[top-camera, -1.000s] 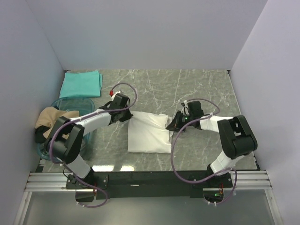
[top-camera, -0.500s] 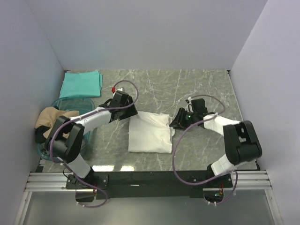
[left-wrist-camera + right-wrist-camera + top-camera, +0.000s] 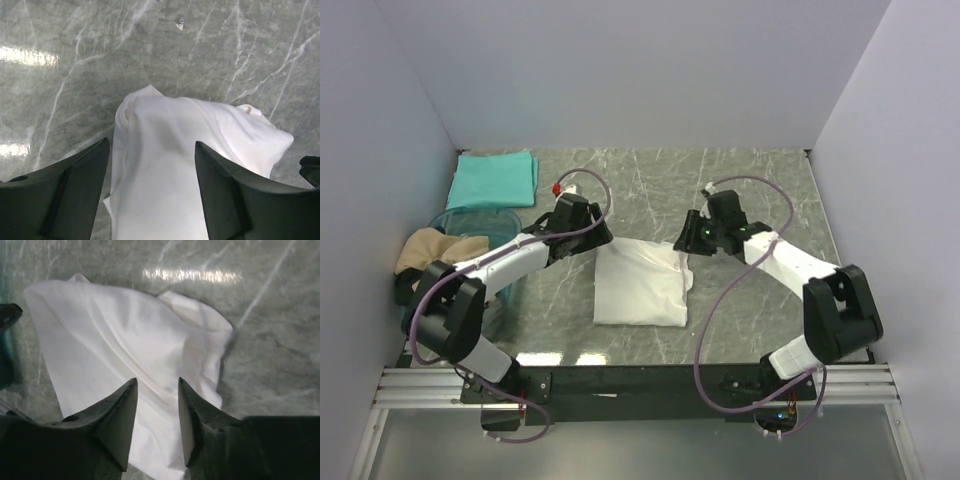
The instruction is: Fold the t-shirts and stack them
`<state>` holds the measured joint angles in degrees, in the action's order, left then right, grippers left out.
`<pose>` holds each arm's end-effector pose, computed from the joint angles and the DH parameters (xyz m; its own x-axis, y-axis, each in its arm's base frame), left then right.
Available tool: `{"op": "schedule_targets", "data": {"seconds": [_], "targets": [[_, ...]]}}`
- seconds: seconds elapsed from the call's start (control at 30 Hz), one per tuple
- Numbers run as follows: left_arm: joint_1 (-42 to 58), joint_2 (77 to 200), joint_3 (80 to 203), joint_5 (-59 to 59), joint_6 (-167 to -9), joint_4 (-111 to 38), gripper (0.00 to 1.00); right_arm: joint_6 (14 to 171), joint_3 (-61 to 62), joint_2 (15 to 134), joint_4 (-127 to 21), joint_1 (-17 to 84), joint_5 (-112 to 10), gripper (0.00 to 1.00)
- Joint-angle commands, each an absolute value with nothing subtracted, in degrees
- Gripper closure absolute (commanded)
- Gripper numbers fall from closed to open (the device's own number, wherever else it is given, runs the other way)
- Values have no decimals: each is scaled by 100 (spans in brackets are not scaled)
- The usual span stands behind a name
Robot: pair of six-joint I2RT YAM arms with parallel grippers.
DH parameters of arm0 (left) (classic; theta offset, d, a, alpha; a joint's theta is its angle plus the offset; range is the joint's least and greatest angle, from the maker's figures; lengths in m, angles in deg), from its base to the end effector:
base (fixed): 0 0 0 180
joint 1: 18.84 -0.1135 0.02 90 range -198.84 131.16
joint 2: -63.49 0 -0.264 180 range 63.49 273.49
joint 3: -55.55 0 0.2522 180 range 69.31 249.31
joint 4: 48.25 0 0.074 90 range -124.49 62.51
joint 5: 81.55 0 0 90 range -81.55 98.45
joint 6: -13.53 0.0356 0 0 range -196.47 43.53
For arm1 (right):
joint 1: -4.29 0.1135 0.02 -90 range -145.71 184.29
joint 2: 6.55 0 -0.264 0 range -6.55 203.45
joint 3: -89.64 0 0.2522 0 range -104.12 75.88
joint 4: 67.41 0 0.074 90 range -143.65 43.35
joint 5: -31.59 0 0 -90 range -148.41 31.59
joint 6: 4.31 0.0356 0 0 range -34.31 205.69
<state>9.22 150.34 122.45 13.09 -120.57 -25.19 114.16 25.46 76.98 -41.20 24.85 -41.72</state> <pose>0.2860 -0.1492 0.2164 -0.7222 -0.4010 -0.5635 -0.1197 0.8749 -0.4692 0.2809 0.1163 0.2151 -0.8378 0.1734 -0.5177 -0.1425 0.8459 0.5140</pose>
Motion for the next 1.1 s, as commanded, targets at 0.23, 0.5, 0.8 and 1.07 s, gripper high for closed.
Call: {"op": "schedule_targets", "data": {"seconds": [0.23,0.5,0.8,1.07], "targets": [[894,15964,13021,1390,-11848,-2535,48,11627,1418,8767,-3739,2837,-5347,62],[902,16325,13144,1179,-11857,-2606,64,11593,1356,9004,-3633,2872,-5551,62],[902,16053,13171,1179,-11813,-2518,95,11882,1417,8803,-3774,2864,-5163,100],[920,15710,13022,1038,-11769,-2641,99,12049,2041,8038,-3800,2522,-5060,100]]}}
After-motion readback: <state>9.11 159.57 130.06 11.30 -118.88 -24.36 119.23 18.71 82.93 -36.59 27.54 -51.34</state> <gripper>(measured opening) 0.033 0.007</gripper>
